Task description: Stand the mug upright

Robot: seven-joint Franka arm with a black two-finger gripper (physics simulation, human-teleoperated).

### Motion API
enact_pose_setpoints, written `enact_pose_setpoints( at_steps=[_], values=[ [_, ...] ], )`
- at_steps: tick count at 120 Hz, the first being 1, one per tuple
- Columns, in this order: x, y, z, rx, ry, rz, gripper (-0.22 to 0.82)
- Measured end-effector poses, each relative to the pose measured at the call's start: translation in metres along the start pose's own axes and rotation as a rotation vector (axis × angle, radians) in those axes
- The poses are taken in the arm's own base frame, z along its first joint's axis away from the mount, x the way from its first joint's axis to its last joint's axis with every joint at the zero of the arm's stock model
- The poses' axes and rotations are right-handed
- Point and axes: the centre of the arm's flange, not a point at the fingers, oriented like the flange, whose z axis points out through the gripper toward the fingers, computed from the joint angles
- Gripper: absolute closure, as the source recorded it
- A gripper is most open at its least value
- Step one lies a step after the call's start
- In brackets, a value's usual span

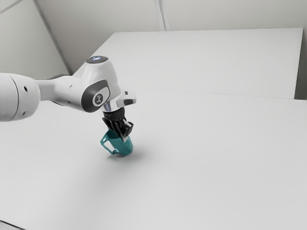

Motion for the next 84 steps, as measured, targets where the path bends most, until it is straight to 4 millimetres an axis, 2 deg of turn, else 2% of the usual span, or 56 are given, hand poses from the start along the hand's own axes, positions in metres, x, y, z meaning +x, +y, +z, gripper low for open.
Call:
enact_pose_setpoints(
  at_steps=[16, 32, 52, 64, 73, 84],
  values=[
    [-0.001, 0.0, -0.012, 0.0, 0.021, -0.008, 0.34],
    [-0.008, 0.0, -0.061, -0.004, 0.102, -0.021, 0.18],
    [0.004, -0.001, -0.124, -0.04, 0.17, -0.043, 0.08],
    [0.028, -0.006, -0.164, -0.056, 0.192, -0.05, 0.05],
    [0.04, -0.013, -0.198, -0.056, 0.211, -0.053, 0.04],
    [0.039, -0.027, -0.229, -0.054, 0.215, -0.069, 0.02]
  ],
)
